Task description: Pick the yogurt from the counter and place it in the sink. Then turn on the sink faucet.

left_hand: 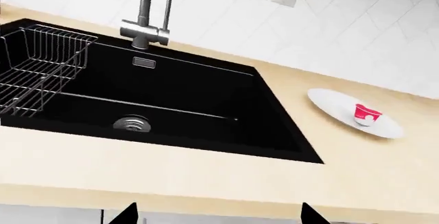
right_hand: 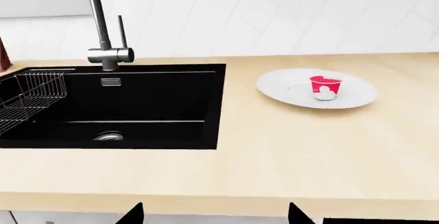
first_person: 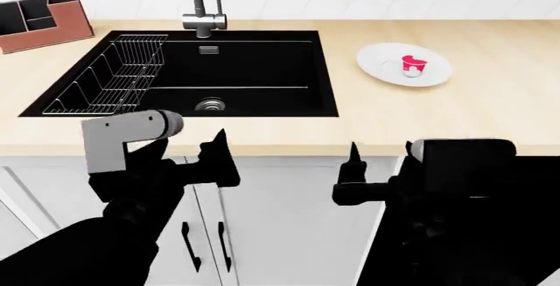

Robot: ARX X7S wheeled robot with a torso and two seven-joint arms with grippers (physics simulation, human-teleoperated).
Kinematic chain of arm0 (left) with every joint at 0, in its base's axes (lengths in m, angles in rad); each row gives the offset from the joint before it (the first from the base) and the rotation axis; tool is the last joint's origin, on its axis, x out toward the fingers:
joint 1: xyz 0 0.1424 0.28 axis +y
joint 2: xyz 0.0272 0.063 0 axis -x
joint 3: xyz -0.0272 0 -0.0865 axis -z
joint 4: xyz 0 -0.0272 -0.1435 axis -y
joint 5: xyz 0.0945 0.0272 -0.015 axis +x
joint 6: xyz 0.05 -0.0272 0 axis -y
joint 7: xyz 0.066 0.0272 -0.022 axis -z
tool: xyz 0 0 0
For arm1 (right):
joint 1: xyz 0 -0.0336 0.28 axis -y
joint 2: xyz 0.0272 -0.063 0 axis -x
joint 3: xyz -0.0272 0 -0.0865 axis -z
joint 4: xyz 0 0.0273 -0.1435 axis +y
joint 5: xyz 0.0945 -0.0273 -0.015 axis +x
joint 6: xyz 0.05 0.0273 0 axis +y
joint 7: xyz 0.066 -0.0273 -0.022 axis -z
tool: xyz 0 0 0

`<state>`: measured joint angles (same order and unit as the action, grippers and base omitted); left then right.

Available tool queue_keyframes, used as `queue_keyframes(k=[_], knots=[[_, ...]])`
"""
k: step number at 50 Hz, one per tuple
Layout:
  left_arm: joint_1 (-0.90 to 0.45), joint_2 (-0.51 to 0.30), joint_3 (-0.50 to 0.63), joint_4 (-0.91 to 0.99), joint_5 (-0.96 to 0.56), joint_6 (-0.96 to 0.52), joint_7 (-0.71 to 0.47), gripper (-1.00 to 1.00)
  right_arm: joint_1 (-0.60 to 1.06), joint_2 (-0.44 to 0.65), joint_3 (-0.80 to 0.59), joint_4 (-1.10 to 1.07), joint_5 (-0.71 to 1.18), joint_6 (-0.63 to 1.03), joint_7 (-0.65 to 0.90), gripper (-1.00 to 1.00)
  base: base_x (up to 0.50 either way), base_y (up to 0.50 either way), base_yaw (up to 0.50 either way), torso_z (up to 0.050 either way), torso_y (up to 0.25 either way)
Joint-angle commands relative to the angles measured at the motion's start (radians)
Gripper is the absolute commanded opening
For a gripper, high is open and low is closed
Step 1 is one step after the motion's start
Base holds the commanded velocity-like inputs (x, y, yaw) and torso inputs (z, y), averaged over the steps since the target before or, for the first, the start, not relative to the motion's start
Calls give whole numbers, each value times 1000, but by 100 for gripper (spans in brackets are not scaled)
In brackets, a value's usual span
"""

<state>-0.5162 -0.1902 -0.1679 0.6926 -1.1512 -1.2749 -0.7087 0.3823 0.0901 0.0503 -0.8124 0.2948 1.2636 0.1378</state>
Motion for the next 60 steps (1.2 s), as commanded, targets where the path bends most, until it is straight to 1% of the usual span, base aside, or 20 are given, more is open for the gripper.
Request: queue_keyframes(k=[1, 2, 3, 4, 5, 7, 12, 14, 18, 20, 25, 29, 33, 38, 44, 48, 50, 52, 56, 60], knots=[[-369, -142, 113, -150, -682, -173, -634, 100, 333, 176, 136, 103, 856, 288, 775, 100, 0, 0, 0, 0, 0], [-389, -135, 113, -181, -663, -171, -614, 100, 363, 182, 124, 128, 1006, 282, 925, 100, 0, 0, 0, 0, 0], [-408, -123, 86, -166, -583, -162, -572, 100, 396, 193, 110, 154, 1156, 280, 942, 100, 0, 0, 0, 0, 0], [-439, -139, 122, -203, -608, -184, -569, 100, 437, 206, 97, 200, 1281, 279, 973, 100, 0, 0, 0, 0, 0], [-465, -148, 148, -243, -639, -182, -592, 100, 469, 217, 88, 236, 1331, 269, 1011, 100, 0, 0, 0, 0, 0], [-502, -149, 166, -285, -609, -190, -567, 100, 525, 240, 53, 293, 1405, 254, 1080, 100, 0, 0, 0, 0, 0], [-571, -149, 189, -370, -528, -188, -503, 100, 585, 256, 17, 359, 1440, 232, 1117, 100, 0, 0, 0, 0, 0], [-613, -148, 206, -408, -493, -187, -479, 100, 642, 255, -10, 417, 1407, 236, 1098, 100, 0, 0, 0, 0, 0], [-715, -147, 276, -523, -344, -169, -346, 100, 742, 264, -61, 517, 1275, 231, 1002, 100, 0, 0, 0, 0, 0], [-760, -152, 340, -587, -226, -123, -241, 100, 787, 268, -117, 579, 1152, 196, 896, 100, 0, 0, 0, 0, 0], [-817, -140, 466, -723, -47, -10, -66, 100, 892, 276, -266, 758, 916, 64, 665, 100, 0, 0, 0, 0, 0], [-856, -119, 554, -836, 71, 94, 54, 100, 963, 264, -362, 894, 795, -23, 543, 100, 0, 0, 0, 0, 0], [-910, -66, 639, -1030, 196, 226, 173, 100, 1032, 235, -467, 1082, 665, -143, 402, 100, 0, 0, 0, 0, 0], [-977, -13, 693, -1206, 282, 322, 249, 100, 1107, 193, -514, 1267, 582, -244, 318, 100, 0, 0, 0, 0, 0], [-1086, 71, 763, -1476, 381, 439, 358, 100, 1236, 116, -592, 1619, 465, -395, 159, 100, 0, 0, 0, 0, 0], [-1181, 177, 806, -1794, 457, 602, 467, 100, 1372, -4, -647, 2077, 362, -627, -25, 100, 0, 0, 0, 0, 0], [-1190, 190, 882, -1852, 396, 652, 455, 100, 1368, -22, -638, 2120, 327, -660, -49, 100, 0, 0, 0, 0, 0], [-1192, 190, 989, -1870, 288, 682, 422, 100, 1360, -27, -602, 2121, 287, -667, -52, 100, 0, 0, 0, 0, 0], [-1229, 190, 1187, -1903, 68, 724, 382, 100, 1361, -44, -501, 2121, 185, -633, -42, 100, 0, 0, 0, 0, 0], [-1246, 190, 1361, -1930, -93, 764, 360, 100, 1362, -62, -404, 2121, 69, -580, -36, 100, 0, 0, 0, 0, 0]])
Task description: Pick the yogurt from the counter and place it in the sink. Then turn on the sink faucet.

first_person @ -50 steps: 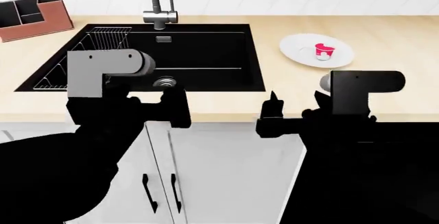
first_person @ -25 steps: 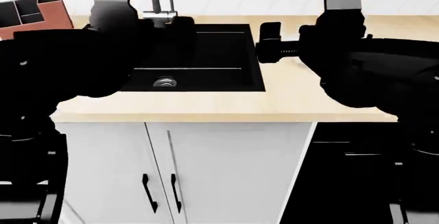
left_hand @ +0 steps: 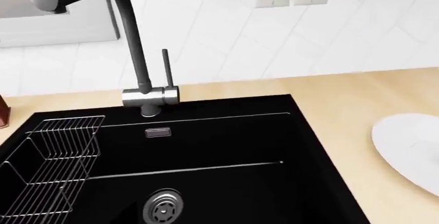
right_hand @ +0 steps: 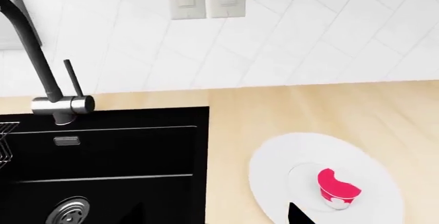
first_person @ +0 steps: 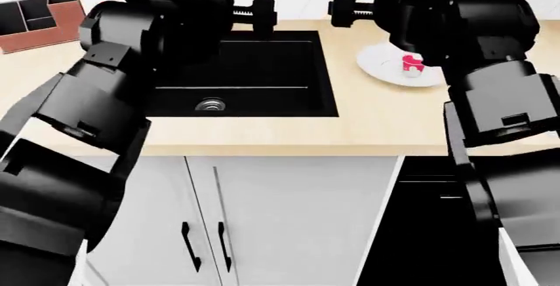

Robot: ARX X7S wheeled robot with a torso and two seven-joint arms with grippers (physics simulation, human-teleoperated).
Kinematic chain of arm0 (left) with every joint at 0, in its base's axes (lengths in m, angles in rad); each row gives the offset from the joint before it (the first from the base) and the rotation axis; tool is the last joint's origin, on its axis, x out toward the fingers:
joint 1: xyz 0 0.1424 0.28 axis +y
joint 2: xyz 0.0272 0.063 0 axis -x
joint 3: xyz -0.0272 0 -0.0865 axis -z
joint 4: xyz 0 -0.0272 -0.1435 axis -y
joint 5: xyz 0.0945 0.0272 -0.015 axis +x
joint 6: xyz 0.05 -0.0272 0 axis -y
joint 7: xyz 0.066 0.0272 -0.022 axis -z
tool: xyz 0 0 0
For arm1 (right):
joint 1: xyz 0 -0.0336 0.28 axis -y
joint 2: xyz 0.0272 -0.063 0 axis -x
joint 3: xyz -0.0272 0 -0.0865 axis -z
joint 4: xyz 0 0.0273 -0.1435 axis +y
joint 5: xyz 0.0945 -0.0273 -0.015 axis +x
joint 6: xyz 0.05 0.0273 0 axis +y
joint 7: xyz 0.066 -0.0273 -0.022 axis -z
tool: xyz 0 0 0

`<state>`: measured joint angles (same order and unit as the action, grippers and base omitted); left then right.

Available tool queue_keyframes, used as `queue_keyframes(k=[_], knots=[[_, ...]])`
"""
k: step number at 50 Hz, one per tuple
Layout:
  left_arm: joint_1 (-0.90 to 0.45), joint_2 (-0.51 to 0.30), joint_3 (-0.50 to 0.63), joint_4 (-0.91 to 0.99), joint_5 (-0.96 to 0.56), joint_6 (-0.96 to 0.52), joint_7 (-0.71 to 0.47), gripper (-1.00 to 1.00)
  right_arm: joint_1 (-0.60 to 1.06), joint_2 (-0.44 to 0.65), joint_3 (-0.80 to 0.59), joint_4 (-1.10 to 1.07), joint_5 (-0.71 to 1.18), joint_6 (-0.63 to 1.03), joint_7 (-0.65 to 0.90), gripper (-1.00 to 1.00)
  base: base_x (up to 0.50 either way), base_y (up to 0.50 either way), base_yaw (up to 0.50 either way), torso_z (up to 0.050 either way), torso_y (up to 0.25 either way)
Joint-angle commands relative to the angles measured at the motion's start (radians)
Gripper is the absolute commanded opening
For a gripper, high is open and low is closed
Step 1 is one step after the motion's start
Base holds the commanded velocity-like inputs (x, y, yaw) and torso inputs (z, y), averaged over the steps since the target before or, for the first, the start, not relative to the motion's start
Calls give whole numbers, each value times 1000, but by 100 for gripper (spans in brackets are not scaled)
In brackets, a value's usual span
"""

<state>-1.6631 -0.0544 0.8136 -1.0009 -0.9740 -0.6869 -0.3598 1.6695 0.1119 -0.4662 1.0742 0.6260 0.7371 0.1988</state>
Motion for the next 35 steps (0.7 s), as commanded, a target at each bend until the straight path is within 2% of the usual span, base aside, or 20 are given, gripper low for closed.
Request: queue_keyframes(k=[1, 9, 12, 23, 35], knots=[[-108, 54, 404, -247, -305, 199, -15, 100, 69, -91, 120, 234, -301, -67, -91, 100, 0, 0, 0, 0, 0], [-122, 54, 566, -261, -465, 241, -2, 100, 56, -106, 235, 234, -434, -79, -125, 100, 0, 0, 0, 0, 0], [-132, 54, 607, -257, -507, 243, 20, 100, 56, -111, 209, 234, -437, -81, -141, 100, 36, 0, 0, 0, 0], [-141, 54, 696, -267, -601, 263, 35, 100, 50, -111, 162, 234, -386, -85, -145, 100, 491, 0, 0, 0, 0], [-150, 54, 740, -275, -640, 271, 31, 100, 57, -111, 123, 234, -346, -86, -147, 100, 500, 0, 0, 0, 0]])
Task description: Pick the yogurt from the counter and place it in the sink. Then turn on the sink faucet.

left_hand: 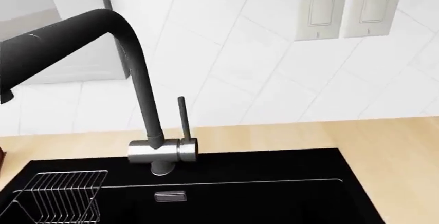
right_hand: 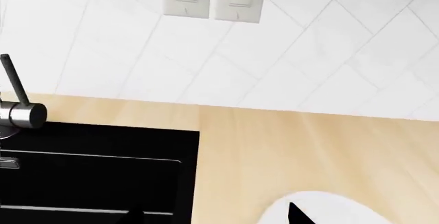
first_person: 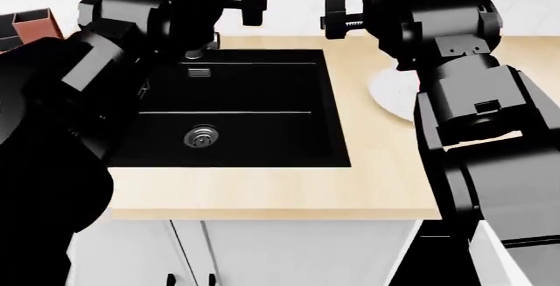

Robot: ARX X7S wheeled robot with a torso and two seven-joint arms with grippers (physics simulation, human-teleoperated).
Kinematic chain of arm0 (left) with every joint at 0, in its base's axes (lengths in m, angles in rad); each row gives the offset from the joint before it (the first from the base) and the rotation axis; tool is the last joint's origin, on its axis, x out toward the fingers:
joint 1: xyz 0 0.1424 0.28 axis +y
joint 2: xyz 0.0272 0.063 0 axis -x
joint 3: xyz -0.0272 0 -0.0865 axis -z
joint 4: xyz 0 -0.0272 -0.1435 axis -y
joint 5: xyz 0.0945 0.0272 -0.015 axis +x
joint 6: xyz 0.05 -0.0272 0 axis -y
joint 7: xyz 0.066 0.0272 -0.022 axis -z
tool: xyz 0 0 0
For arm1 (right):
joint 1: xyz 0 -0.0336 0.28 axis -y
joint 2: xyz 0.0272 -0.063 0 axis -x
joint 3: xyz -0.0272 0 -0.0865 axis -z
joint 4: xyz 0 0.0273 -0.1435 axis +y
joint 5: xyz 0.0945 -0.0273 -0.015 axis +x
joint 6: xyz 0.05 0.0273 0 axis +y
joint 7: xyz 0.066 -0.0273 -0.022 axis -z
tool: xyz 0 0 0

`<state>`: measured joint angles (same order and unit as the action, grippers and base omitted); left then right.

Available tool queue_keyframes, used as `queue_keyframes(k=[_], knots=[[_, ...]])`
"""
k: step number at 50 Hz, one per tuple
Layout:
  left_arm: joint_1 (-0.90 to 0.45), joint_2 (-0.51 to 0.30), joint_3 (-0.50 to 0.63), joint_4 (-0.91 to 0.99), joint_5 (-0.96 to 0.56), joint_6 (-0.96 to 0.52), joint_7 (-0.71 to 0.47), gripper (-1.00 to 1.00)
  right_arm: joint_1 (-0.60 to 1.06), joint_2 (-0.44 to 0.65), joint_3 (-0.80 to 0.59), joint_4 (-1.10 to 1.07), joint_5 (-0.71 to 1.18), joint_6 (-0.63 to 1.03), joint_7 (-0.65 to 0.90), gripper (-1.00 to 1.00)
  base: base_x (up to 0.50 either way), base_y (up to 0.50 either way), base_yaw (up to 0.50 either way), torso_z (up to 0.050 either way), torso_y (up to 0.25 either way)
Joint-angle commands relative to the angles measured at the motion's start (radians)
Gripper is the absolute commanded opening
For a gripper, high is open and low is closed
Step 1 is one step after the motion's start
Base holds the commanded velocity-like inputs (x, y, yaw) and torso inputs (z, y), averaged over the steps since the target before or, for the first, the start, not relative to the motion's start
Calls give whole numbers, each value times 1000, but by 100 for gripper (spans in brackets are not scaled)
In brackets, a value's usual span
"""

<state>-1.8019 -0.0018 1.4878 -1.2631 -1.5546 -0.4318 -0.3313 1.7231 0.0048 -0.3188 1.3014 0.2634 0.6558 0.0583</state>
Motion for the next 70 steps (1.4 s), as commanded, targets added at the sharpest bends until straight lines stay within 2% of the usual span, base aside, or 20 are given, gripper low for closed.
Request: queue_keyframes(k=[1, 43, 58, 62, 64, 66, 68, 70], knots=[[-12, 2, 69, -15, -61, 16, 2, 100, 5, -4, -28, 7, 20, -4, -6, 100, 500, 0, 0, 0, 0], [-4, 2, 100, -29, -83, 24, 10, 100, -7, -4, -92, 7, 84, -5, 5, 100, 500, 0, 0, 0, 1], [-3, 1, 103, -35, -84, 25, 13, 100, 5, -4, -104, 7, 78, 19, 29, 100, 15, 0, 0, 0, 0], [-4, 1, 104, -38, -85, 22, 18, 100, 64, -3, -123, 7, 85, 155, 25, 100, 0, 0, 0, 0, 0], [-4, 1, 106, -38, -83, 22, 20, 100, 113, -4, -232, 6, 127, 238, 16, 100, 0, 0, 0, 0, 5], [-5, 2, 107, -42, -83, 20, 23, 100, 171, -3, -318, -2, 123, 313, -69, 100, 0, 0, 0, 0, 0], [-5, 1, 111, -45, -84, 20, 23, 100, 93, 100, -289, -302, 179, 522, 0, 100, 0, 0, 0, 0, 0], [-6, 1, 117, -45, -91, 19, 22, 100, 81, 154, -222, -489, 237, 656, 41, 100, 0, 0, 0, 0, 0]])
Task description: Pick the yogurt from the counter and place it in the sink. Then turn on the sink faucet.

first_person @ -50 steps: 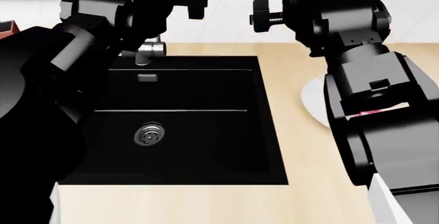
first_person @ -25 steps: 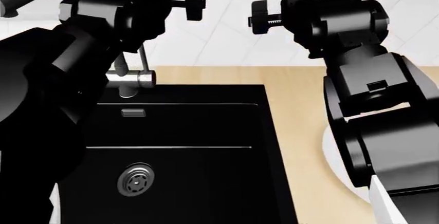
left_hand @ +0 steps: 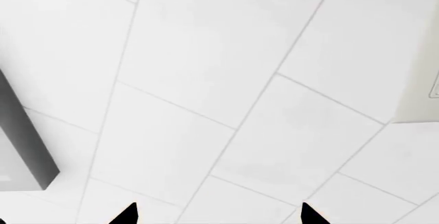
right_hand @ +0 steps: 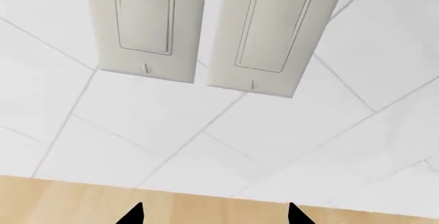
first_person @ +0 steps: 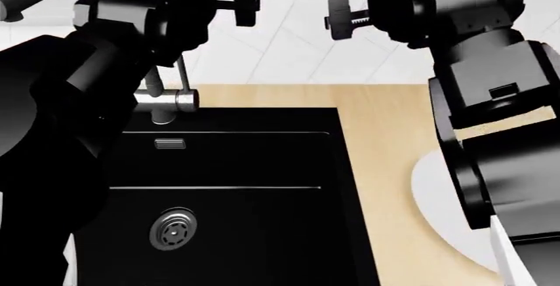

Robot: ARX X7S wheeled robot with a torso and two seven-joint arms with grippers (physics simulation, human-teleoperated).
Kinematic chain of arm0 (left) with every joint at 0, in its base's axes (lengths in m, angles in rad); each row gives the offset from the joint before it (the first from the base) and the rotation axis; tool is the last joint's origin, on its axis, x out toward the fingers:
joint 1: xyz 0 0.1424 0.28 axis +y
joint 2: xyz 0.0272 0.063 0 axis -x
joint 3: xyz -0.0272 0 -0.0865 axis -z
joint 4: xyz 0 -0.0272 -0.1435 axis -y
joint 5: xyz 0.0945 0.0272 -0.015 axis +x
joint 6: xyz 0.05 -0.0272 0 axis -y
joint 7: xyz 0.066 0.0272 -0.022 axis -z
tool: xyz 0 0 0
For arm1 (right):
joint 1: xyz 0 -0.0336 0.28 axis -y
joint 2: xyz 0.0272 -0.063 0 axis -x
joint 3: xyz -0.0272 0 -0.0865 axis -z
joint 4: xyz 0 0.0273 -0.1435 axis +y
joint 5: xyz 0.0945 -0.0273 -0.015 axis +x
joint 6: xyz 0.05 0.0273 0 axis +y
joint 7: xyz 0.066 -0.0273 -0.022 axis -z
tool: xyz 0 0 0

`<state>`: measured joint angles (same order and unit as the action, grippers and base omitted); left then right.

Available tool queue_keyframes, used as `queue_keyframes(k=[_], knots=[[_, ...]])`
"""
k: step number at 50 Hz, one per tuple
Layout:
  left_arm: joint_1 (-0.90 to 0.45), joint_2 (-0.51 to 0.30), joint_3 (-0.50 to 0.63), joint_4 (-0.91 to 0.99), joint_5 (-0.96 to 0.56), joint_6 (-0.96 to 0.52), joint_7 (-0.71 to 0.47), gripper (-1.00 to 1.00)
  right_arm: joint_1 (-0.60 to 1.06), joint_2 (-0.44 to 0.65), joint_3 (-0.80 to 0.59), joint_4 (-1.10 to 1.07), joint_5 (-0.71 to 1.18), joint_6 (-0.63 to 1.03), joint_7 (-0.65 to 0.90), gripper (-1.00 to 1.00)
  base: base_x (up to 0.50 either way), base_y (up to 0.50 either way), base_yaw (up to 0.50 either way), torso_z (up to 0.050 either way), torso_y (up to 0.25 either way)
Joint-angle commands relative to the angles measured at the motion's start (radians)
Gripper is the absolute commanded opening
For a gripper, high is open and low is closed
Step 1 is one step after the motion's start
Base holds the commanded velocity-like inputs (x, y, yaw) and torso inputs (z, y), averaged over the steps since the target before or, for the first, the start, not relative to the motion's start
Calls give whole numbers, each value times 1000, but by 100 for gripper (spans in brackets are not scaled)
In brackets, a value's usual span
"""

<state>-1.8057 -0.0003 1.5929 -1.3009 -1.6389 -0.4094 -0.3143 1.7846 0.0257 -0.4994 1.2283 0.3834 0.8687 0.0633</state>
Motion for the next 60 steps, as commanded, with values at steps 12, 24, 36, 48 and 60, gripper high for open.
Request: queue_keyframes(k=[12, 24, 36, 48, 60], knots=[[-16, -4, 108, -8, -106, 6, 2, 100, 83, 377, -114, -666, 935, 699, 577, 100, 0, 0, 0, 0, 0], [-28, -4, 296, -8, -287, 37, 12, 100, 100, 582, -418, -835, 1742, 656, 1138, 100, 0, 0, 0, 0, 0], [-27, -1, 399, -8, -386, 56, 17, 100, 134, 771, -574, -1075, 2111, 533, 1345, 100, 0, 0, 0, 0, 0], [-25, 0, 468, -7, -453, 71, 27, 100, 254, 888, -707, -1183, 2324, 488, 1442, 100, 0, 0, 0, 0, 0], [-25, 0, 478, -7, -464, 72, 29, 100, 365, 969, -839, -1276, 2456, 419, 1471, 100, 0, 0, 0, 0, 0]])
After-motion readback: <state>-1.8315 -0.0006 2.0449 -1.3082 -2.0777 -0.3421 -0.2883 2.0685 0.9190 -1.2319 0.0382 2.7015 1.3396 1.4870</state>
